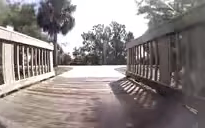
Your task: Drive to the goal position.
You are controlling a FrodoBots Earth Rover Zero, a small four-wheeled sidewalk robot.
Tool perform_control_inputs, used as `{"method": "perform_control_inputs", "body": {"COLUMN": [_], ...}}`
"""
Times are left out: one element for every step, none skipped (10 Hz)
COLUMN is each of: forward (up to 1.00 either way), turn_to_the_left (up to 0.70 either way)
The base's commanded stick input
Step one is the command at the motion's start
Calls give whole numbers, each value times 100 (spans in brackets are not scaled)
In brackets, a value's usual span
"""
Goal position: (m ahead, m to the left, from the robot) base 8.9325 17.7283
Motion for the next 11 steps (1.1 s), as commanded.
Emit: {"method": "perform_control_inputs", "body": {"forward": [85,85,85,85,85,85,85,85,85,85,85], "turn_to_the_left": [0,0,0,0,0,0,0,0,0,0,0]}}
